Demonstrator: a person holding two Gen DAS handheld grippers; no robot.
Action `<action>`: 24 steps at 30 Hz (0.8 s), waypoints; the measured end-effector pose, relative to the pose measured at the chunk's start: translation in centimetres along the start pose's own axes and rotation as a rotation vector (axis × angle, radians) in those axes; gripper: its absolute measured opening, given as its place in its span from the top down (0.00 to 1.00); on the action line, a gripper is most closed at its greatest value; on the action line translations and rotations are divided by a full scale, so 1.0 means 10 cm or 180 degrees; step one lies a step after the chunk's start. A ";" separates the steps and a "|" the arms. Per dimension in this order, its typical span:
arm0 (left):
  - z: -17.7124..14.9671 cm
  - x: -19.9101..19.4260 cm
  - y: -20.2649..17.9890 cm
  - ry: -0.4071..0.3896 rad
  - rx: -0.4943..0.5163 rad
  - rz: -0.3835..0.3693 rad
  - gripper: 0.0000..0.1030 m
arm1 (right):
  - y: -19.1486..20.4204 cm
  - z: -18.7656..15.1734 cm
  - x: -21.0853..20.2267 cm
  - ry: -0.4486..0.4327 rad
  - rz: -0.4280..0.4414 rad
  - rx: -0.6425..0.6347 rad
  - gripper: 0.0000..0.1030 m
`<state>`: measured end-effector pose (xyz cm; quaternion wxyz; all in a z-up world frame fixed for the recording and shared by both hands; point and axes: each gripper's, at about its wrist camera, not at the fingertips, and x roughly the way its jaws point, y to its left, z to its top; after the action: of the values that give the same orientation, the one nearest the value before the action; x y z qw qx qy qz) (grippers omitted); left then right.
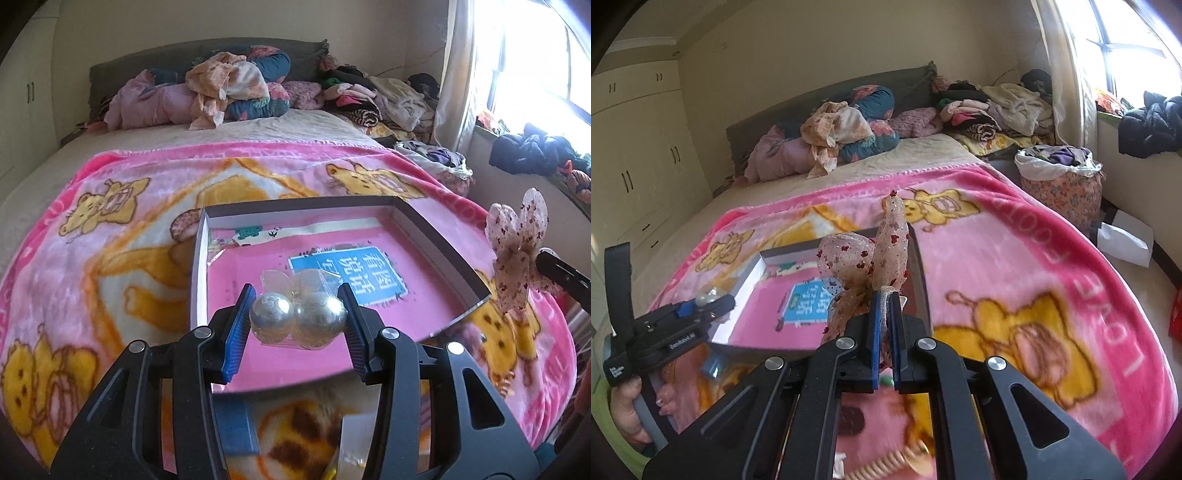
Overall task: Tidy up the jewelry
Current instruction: 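Carry the pearls into the tray box and open the left tool while the right tool drops the bow inside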
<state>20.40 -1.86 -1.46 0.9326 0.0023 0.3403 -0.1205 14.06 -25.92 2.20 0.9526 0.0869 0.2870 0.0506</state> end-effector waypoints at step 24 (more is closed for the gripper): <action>-0.11 0.54 -0.04 0.0337 0.0098 0.0000 0.64 | -0.03 -0.06 0.79 0.0403 -0.0023 -0.0025 0.95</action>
<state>23.60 -3.34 -5.65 0.9131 0.0230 0.3872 -0.1254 20.32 -24.92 -2.61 0.9331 0.0787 0.3468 0.0537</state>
